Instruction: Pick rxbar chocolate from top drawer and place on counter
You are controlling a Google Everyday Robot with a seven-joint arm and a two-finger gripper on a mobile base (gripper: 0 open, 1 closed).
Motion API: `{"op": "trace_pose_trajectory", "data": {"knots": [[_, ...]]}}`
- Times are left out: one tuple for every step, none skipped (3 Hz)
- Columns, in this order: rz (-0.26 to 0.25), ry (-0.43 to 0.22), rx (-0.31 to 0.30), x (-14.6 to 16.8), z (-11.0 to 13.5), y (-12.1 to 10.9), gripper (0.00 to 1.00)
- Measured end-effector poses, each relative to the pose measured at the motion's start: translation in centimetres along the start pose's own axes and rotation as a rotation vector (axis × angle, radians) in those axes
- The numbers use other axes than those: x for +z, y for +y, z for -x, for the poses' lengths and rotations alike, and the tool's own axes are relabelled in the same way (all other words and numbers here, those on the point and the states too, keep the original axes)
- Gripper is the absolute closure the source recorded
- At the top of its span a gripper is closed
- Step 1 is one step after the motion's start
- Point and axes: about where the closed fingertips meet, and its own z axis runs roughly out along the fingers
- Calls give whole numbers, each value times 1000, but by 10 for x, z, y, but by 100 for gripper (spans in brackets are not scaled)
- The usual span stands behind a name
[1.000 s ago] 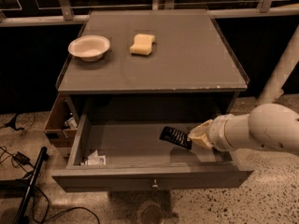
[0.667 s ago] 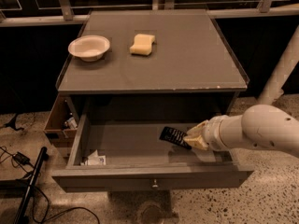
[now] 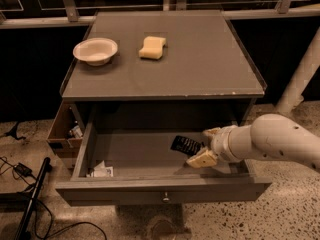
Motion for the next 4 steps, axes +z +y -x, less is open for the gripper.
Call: {"op": "trace_pose_trajectory", "data": {"knots": [[3,-8,10,10,-2,-1,35],[4,-25,17,23,-3,-1,27],[10,-38,20,41,-4,-2,24],[15,-37,26,59,-6,-4,23]]}}
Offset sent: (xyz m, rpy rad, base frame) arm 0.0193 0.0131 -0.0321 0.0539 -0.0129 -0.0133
